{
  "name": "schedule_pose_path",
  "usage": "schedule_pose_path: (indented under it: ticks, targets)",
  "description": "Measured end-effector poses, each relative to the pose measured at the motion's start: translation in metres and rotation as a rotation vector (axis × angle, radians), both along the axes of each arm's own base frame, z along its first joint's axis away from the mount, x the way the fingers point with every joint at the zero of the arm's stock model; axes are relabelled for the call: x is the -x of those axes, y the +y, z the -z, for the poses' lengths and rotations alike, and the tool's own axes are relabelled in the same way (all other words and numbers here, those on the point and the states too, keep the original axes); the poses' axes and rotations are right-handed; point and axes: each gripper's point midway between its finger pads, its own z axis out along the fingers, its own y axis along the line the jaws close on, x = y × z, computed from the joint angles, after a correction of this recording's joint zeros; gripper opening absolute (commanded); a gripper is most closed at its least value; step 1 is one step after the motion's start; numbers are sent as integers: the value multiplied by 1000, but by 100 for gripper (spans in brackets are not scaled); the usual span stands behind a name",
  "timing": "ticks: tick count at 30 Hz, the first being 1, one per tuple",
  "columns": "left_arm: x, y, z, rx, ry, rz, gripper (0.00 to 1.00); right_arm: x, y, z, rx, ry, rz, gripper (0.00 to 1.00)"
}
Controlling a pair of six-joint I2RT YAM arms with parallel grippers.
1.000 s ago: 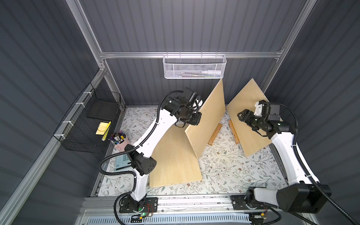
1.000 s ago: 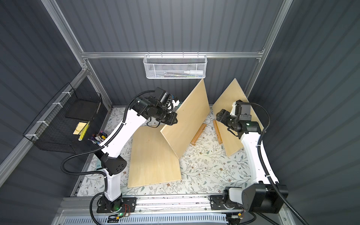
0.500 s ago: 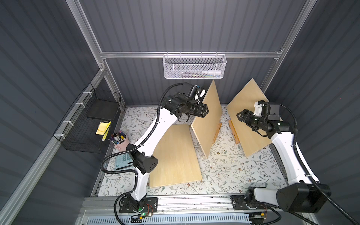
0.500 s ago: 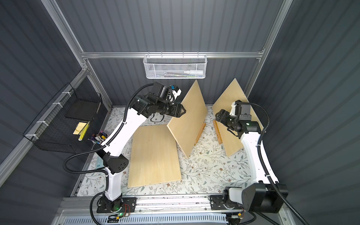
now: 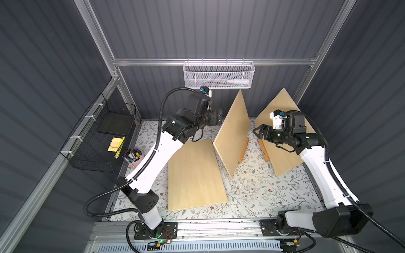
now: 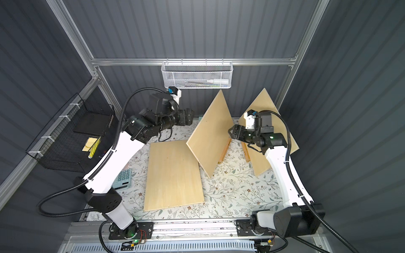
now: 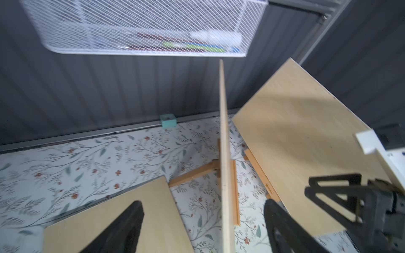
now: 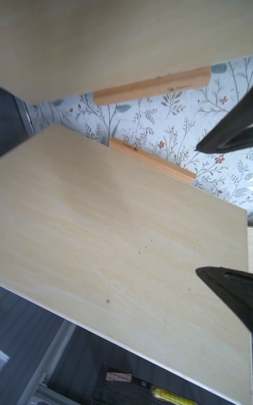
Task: Assemble the easel
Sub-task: Place the drawing board on the easel, then move the easel to the center of the board.
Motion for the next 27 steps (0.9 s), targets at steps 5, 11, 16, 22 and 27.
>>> schedule_pose_path:
  ticks: [5,11,16,22,27]
  targets:
    - [-5,75,-5,38,-22,-220,91,3,14,59,-62,146,10,79]
    - [1,117,-4,47,-29,-348,92,5,18,152,-88,413,87,64]
    - [3,119,1,41,-14,-360,92,0,21,196,-93,533,126,49]
    - [4,120,6,29,1,-363,92,-8,31,235,-104,611,149,48]
    - [3,121,11,12,15,-371,92,-25,44,242,-154,622,147,49]
